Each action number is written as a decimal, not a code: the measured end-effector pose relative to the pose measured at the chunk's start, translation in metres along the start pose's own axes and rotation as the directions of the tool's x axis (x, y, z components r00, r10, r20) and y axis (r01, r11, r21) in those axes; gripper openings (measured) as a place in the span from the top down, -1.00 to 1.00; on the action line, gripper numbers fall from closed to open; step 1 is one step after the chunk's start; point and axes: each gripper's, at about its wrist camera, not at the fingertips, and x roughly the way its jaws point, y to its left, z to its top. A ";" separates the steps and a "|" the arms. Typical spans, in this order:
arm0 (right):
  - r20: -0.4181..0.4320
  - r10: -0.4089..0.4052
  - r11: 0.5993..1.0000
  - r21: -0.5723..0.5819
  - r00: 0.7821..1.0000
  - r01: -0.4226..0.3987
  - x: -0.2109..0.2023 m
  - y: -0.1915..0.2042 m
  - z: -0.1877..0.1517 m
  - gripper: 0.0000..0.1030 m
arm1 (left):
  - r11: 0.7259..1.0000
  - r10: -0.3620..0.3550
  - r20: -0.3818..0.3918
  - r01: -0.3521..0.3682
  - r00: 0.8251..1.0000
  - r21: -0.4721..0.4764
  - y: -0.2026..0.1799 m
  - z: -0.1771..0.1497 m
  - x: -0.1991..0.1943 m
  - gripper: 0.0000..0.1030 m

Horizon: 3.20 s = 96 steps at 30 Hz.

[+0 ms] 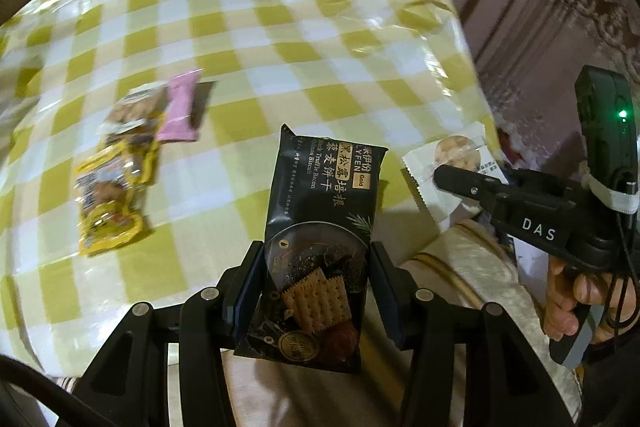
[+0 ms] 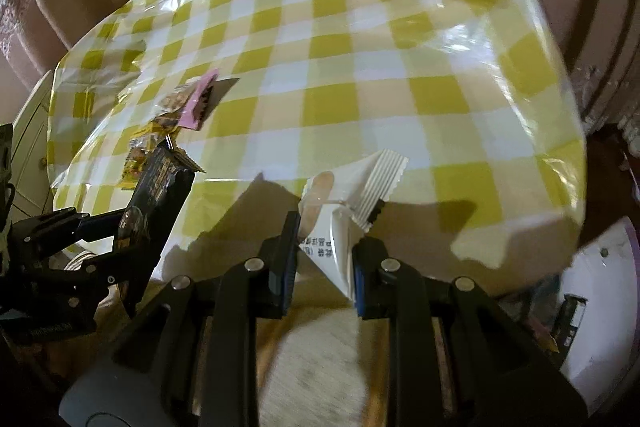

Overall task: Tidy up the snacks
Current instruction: 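Carry both packets over the white box and open both tools to drop them, then move both tools back over the remaining snacks on the table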

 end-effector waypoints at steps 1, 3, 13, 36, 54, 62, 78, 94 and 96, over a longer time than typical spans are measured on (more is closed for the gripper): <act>0.002 -0.009 1.000 0.012 1.000 0.008 -0.004 -0.007 -0.003 0.49 | 1.000 -0.007 -0.002 0.007 1.000 0.016 -0.008 0.002 0.002 0.00; 0.003 -0.024 0.999 0.029 1.000 0.024 -0.009 -0.019 -0.007 0.49 | 0.999 -0.023 -0.006 0.023 1.000 0.049 -0.024 0.007 0.006 0.00; -0.014 -0.133 0.975 0.177 0.991 0.133 -0.040 -0.107 -0.043 0.49 | 0.970 -0.110 -0.055 0.119 0.992 0.213 -0.110 0.028 0.032 0.00; -0.164 -0.311 0.864 0.362 0.936 0.350 -0.061 -0.233 -0.114 0.36 | 0.843 -0.177 -0.314 0.308 0.933 0.440 -0.260 0.017 0.106 -0.01; -0.142 -0.330 0.873 0.330 0.933 0.359 -0.062 -0.205 -0.100 -0.01 | 0.923 -0.174 -0.232 0.240 0.957 0.300 -0.213 0.033 0.092 -0.25; -0.106 -0.287 0.903 0.301 0.952 0.305 -0.054 -0.172 -0.081 -0.26 | 0.969 -0.103 -0.150 0.134 0.983 0.209 -0.161 0.042 0.079 -0.26; -0.063 -0.167 0.975 0.139 0.984 0.175 -0.017 -0.071 -0.032 -0.36 | 0.987 0.101 -0.007 -0.102 0.995 -0.125 0.002 0.040 0.038 -0.35; -0.052 -0.145 0.988 0.040 0.988 0.147 0.027 0.000 0.015 -0.40 | 0.885 0.216 0.027 -0.184 0.976 -0.429 0.153 0.013 0.017 -0.61; -0.047 -0.143 0.989 0.018 0.989 0.144 0.033 0.011 0.021 -0.40 | 0.882 0.204 0.024 -0.173 0.979 -0.438 0.156 0.012 0.021 -0.61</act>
